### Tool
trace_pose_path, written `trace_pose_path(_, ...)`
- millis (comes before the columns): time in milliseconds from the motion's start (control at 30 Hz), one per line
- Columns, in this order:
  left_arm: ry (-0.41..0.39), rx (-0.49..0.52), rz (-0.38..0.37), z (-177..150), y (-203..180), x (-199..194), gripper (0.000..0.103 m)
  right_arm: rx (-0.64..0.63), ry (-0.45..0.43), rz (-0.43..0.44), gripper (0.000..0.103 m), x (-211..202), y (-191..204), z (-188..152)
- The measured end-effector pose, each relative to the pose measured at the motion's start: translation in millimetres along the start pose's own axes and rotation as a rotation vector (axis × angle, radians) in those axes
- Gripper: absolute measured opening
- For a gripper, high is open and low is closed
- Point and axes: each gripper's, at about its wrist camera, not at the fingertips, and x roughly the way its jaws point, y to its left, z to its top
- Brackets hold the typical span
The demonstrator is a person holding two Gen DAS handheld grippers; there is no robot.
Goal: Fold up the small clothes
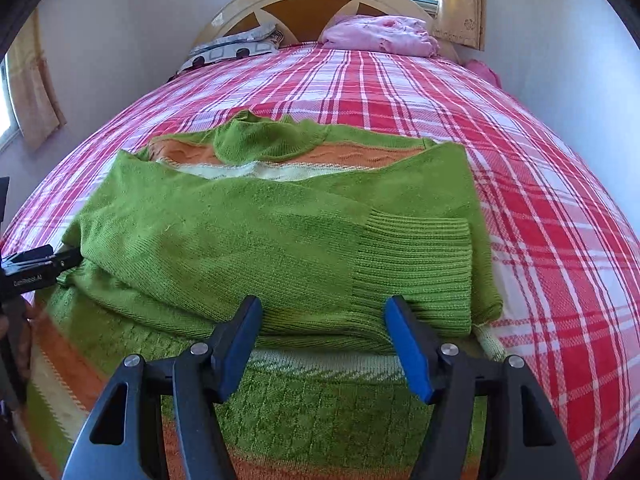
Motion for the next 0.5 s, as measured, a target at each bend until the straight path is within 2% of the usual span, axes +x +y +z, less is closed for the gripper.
trace_pose_path(133,0.005,0.001,-0.005,-0.6,-0.2,0.7,0.103,0.028,-0.013,0.018,0.066,0.7,-7.2,-2.3)
trace_pose_path(267,0.007,-0.005,-0.039,-4.0,2.8,-4.1,0.103,-0.01,-0.023,-0.014,0.066,-4.0,0.8,-3.5)
trace_pose_path(367,0.01,-0.004,-0.074,-6.9,5.3,-10.1,0.103,0.002,-0.026,0.003,0.066,-5.3,-2.0,-4.0)
trace_pose_path(500,0.001,0.012,-0.084,-14.5,5.4,-20.7,0.103,0.015,-0.029,0.018,0.066,-14.1,-4.6,-4.3)
